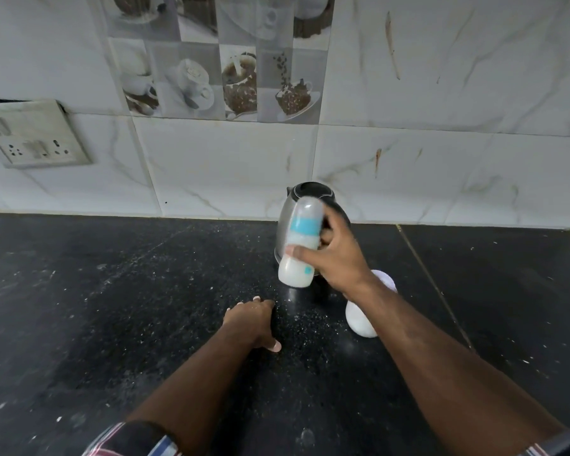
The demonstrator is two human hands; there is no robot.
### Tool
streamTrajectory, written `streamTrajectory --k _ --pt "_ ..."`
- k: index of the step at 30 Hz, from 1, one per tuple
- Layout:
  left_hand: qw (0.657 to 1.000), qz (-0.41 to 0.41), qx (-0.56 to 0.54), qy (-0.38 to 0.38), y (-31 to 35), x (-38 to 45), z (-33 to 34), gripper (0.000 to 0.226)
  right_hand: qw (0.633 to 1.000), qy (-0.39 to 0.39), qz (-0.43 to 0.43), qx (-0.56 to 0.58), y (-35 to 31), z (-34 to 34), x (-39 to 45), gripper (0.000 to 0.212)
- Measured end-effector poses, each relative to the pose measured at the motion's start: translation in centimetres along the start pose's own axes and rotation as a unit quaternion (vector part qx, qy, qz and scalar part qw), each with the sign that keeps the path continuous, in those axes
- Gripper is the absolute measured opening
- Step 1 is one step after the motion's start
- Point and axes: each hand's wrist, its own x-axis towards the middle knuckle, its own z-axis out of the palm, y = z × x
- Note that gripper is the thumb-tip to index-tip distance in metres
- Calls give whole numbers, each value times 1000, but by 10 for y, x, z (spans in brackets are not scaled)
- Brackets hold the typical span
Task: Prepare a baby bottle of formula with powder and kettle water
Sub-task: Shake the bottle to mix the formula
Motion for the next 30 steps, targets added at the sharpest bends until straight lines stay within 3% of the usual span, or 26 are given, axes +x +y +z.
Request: streamTrajectory --k 3,4,7,11,14,15,18,19,22,26,27,30 --pt "1000 -2 -3 -1 1 1 0 99 988 127 -32 77 -12 -10 14 71" --pt "1000 -3 -1 -2 1 1 -1 98 990 115 -22 74 -16 -11 12 69" --pt "1000 -2 -2 0 2 1 -2 99 999 -24 13 -29 2 -7 -1 66" --pt "1000 -4 -6 1 0 2 0 99 988 107 -6 109 -7 -14 8 62" --pt "1000 -4 -11 -1 1 0 -1 102 999 -27 18 -11 -3 -7 -2 71" --pt "1000 -4 -12 0 1 -1 -1 102 999 -31 15 -18 -2 -8 -3 71" --pt "1000 -3 -15 3 1 0 0 101 991 99 -5 88 -15 -16 9 58" --pt "1000 -4 -17 1 1 0 0 101 990 108 -4 89 -18 -16 7 56" --pt "1000 -5 -16 -1 2 -2 -1 103 999 -14 20 -21 -7 -12 -5 59" --pt "1000 -5 -25 0 1 -2 0 101 984 131 -5 122 -23 -25 8 51" --pt "1000 -5 -26 -1 1 -2 0 101 986 122 -2 116 -25 -24 6 50" --pt "1000 -6 -27 1 2 -3 -2 99 1000 -6 11 -10 -8 -21 -6 60"
